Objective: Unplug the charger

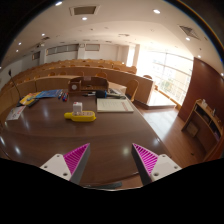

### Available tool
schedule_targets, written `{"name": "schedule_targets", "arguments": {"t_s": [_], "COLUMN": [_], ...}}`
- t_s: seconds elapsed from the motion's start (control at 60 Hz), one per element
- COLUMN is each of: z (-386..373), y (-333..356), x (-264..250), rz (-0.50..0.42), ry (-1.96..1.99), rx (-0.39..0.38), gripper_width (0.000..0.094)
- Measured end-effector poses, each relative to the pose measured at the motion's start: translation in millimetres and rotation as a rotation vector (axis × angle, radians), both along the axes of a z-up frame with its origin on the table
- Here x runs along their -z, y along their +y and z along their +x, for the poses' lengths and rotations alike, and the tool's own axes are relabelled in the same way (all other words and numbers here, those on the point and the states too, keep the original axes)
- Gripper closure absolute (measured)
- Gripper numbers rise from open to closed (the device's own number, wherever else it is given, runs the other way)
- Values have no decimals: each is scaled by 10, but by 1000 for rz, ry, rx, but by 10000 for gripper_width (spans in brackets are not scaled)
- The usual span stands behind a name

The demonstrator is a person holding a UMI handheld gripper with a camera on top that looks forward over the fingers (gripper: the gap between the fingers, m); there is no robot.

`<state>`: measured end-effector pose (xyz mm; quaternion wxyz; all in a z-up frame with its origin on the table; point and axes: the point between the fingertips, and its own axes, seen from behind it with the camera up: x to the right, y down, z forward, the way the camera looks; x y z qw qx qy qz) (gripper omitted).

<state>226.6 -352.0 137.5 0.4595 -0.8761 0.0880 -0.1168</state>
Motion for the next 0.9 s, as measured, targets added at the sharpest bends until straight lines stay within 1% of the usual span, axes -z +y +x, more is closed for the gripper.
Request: {"name": "schedule_targets", "arguments": {"t_s": [0.083, 0.167, 0.267, 0.4, 0.533, 0.583, 0.633, 0.667, 0.717, 0.733, 0.75, 0.8, 0.9], "z": [-347, -700, -990, -1162, -1063, -1000, -962, -968, -998, -992, -966, -958, -952], "y": [349, 845, 1497, 2352, 3066, 3288, 3448, 3526, 3586, 3592, 3600, 3604, 3605], "x": [303, 496, 607, 652, 699, 736, 780, 811, 878, 895, 875, 877, 879], "rz": [-5, 28, 76, 128, 164, 171, 175, 175, 162, 159, 168, 176, 172], "ry": [58, 101, 109, 107, 79, 60, 54, 60, 84, 92, 89, 89, 79], "rx": [-58, -115, -148, -166, -142, -136, -132, -131, -130, -125, -115, -122, -123], "gripper_width": [81, 84, 87, 90, 108, 151, 238, 326, 504, 548, 547, 565, 651]}}
